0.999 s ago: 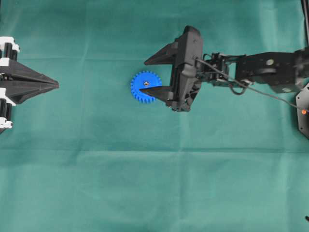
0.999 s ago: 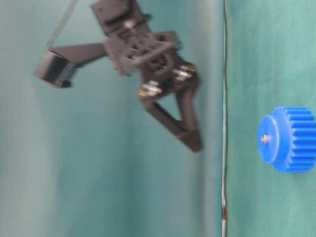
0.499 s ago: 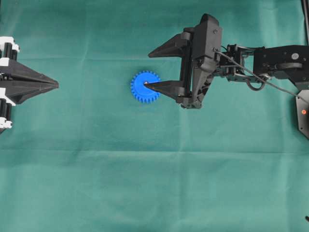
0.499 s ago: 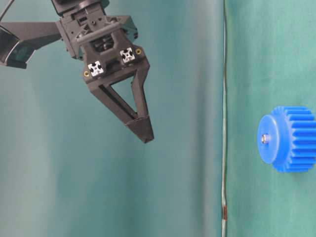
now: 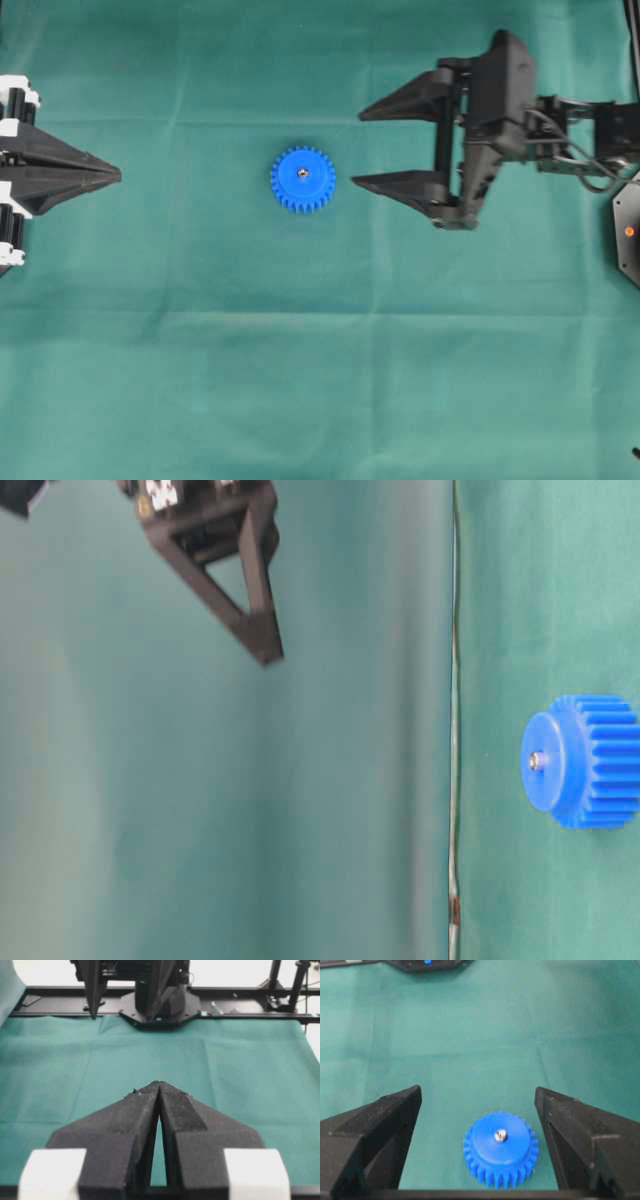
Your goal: Insert the shaft placed at a random location into the center hole of the medium gear at another random location.
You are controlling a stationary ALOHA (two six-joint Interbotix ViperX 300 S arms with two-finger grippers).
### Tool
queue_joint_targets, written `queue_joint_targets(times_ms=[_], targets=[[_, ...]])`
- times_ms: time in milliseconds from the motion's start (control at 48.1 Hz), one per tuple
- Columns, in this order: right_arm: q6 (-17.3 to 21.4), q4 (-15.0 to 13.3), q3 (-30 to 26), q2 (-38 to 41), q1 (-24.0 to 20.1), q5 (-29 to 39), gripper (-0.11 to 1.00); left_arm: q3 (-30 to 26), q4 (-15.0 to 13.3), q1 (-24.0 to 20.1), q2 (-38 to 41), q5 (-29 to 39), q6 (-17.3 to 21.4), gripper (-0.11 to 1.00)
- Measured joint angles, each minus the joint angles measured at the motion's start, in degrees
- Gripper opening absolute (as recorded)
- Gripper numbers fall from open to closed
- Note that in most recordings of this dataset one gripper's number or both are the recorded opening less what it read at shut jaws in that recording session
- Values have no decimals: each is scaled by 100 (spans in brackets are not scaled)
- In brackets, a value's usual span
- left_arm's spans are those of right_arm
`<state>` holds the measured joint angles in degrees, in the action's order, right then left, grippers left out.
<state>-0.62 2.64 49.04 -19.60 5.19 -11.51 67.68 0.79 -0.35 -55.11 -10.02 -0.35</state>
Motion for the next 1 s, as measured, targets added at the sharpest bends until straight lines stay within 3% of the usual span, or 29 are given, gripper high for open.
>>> queue_joint_targets(times_ms=[541, 999], targets=[[35, 141, 949, -1354, -44, 158, 92, 0, 0, 0, -9, 9, 0, 0], [53, 149, 1011, -1459, -44, 158, 92, 0, 9, 0, -9, 9, 0, 0]])
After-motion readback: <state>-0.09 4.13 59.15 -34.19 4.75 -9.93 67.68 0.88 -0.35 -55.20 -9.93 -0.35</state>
